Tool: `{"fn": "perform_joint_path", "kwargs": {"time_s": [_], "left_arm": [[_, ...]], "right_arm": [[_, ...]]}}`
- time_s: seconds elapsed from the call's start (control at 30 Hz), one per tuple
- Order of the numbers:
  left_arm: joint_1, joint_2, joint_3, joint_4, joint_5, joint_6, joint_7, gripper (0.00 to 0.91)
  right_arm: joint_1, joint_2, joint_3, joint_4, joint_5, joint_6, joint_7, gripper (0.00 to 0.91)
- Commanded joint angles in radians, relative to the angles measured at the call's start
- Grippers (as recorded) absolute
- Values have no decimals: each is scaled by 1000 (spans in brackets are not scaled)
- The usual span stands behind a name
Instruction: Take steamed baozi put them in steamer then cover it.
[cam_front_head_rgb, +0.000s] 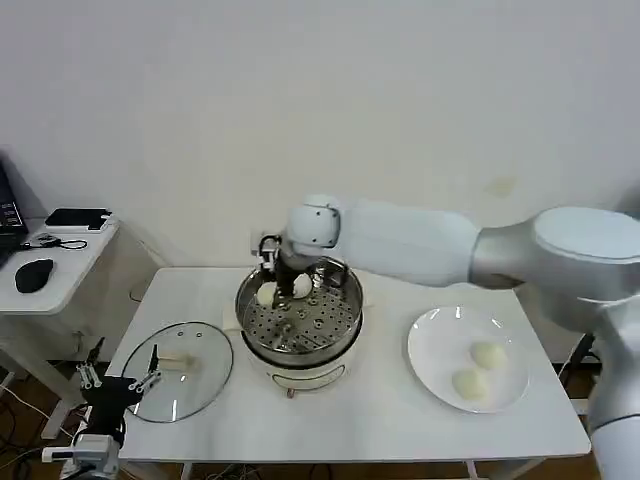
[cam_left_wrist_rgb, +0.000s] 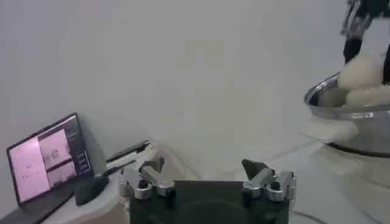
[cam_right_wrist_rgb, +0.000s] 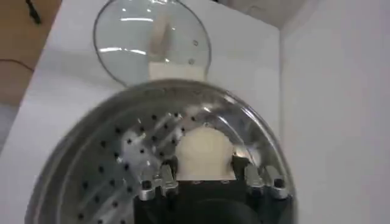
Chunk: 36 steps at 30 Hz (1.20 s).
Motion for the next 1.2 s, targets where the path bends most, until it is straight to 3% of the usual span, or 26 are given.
{"fn": "perform_joint_path", "kwargs": {"time_s": [0.03,0.57,0.6,0.63,0.9,1.03,1.2], "left_arm": [[1,3,-3,-4,-1,-1,-1,907],[4,5,-7,-7,-3,-4,-1,907],[4,4,-6,-8,-3,-4,-1,907],[3,3,-5,-9,-2,-4,-1,907],[6,2,-5,-20,-2,-2,0,907],[7,-3,-4,-25,-1,0,1,907],[10,-4,-4,-25,-3,1,2,907]], "right_arm": [[-57,85,-9,-77,-11,-33,12,615],[-77,94,5,-144,-76,-21,5,615],[-77,93,6,-143,-76,-21,3,806],[-77,92,6,-141,-76,-21,4,907],[-50,69,18,-108,-71,-10,-4,907],[12,13,11,-32,-64,11,-14,907],[159,-158,-19,161,-78,45,-42,907]]}}
